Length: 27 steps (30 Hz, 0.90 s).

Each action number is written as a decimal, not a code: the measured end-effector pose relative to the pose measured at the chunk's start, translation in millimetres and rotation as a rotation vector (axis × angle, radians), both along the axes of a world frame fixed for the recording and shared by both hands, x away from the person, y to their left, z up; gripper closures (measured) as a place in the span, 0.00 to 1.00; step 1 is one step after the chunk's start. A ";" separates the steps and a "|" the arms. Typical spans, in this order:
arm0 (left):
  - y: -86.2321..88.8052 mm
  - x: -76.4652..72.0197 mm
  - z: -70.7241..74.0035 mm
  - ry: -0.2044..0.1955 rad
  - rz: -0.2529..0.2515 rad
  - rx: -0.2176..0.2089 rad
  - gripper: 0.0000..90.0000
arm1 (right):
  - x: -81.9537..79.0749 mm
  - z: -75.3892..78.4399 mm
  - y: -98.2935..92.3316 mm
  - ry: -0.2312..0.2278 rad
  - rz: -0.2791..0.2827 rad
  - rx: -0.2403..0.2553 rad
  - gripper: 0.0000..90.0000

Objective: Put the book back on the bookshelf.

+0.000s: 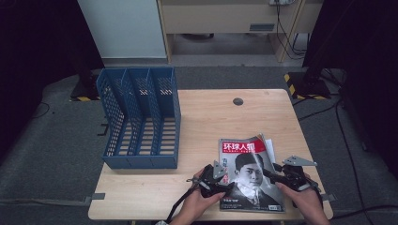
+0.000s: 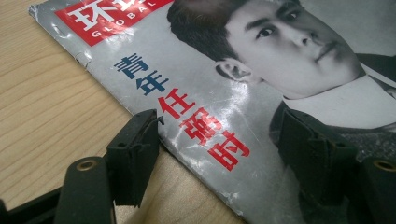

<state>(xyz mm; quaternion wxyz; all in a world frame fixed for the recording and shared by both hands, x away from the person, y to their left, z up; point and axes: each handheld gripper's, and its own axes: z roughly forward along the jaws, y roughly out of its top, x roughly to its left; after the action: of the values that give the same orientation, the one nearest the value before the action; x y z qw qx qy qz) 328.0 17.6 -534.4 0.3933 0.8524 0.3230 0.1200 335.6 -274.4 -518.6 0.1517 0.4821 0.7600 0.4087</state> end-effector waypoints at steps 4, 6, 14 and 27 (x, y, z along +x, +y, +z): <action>0.0 0.1 0.0 0.001 -0.001 0.000 0.31 | 4.5 0.5 5.8 -0.020 0.018 -0.008 0.54; 0.1 0.2 0.0 0.001 -0.001 0.000 0.31 | 1.8 3.4 9.7 -0.039 0.032 -0.025 0.56; 0.1 0.5 0.0 -0.001 -0.005 0.001 0.32 | 9.4 -0.7 14.8 -0.004 0.048 -0.021 0.52; 0.1 1.0 -0.1 0.003 -0.005 -0.002 0.31 | 11.5 -6.6 19.6 -0.002 0.039 -0.067 0.83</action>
<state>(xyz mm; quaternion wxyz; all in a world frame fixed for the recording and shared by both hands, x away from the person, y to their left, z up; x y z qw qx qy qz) 329.0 17.6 -534.4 0.3941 0.8529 0.3216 0.1176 347.1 -254.7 -525.2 0.1604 0.4615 0.7822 0.3865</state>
